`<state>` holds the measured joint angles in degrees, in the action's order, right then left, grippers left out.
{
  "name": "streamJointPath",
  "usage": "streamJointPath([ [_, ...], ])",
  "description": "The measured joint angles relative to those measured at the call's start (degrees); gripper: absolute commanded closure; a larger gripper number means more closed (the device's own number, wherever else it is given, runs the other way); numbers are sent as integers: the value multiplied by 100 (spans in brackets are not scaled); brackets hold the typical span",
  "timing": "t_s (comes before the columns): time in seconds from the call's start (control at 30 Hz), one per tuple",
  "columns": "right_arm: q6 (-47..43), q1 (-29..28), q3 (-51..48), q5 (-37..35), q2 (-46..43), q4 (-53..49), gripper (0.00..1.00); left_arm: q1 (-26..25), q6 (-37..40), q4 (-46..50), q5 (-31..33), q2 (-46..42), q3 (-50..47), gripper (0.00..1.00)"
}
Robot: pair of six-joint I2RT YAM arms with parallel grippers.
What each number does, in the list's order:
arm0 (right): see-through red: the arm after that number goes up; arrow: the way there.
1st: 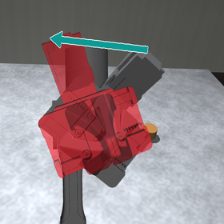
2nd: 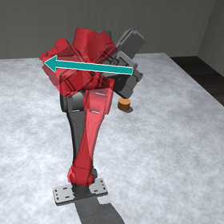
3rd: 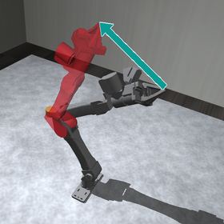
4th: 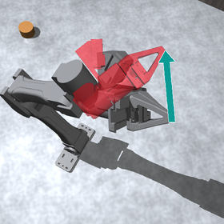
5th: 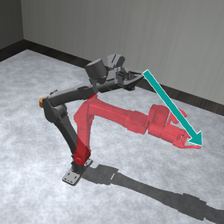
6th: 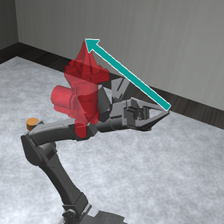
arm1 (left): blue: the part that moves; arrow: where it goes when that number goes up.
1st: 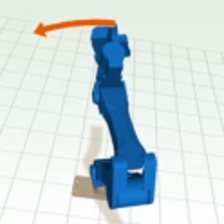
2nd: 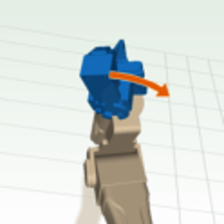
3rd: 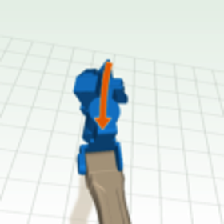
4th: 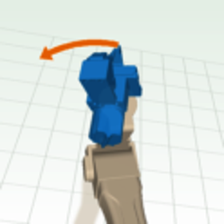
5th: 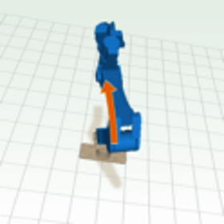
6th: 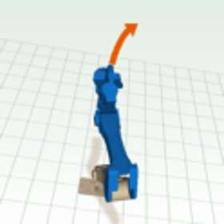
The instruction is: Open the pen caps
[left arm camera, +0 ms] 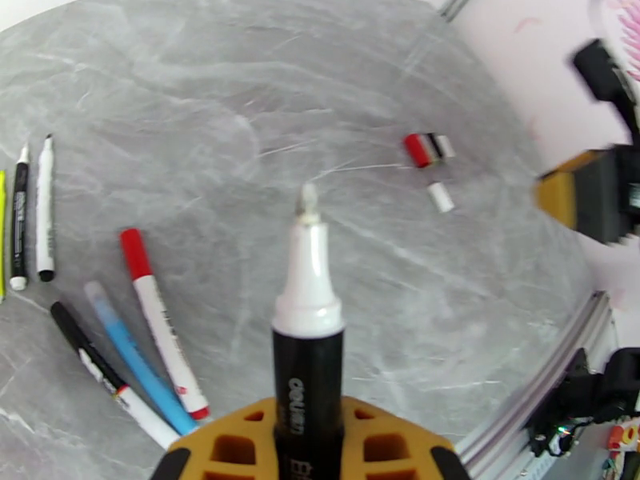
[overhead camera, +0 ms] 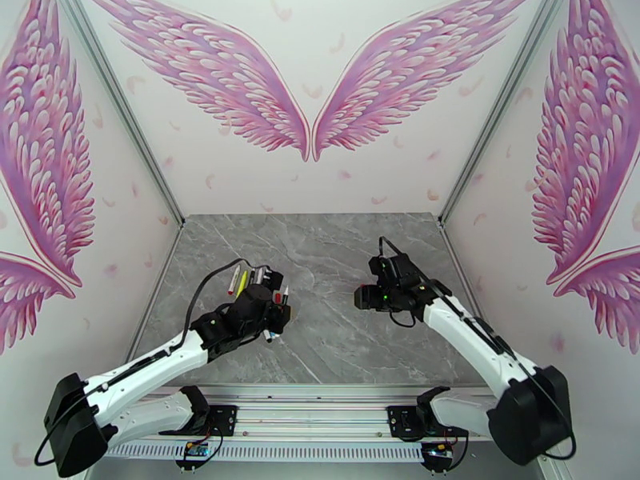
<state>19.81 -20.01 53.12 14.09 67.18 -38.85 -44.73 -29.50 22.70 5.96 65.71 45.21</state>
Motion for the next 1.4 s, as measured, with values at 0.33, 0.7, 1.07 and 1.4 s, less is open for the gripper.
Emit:
streamJointPath([
  [0.33, 212, -61, -581, 1296, -1058, 994, 1, 887, 748, 361, 634, 1504, 929, 95],
  [0.7, 227, -70, -588, 1620, -1333, 1123, 1, 1550, 1425, 227, 1056, 3261, 1869, 95],
  [1.07, 223, -70, -588, 1604, -1401, 1040, 1, 1650, 1657, 245, 1362, 4559, 2990, 95],
  [1.4, 223, -79, -592, 1567, -1416, 977, 1, 1650, 1615, 463, 1803, 4983, 3239, 95],
])
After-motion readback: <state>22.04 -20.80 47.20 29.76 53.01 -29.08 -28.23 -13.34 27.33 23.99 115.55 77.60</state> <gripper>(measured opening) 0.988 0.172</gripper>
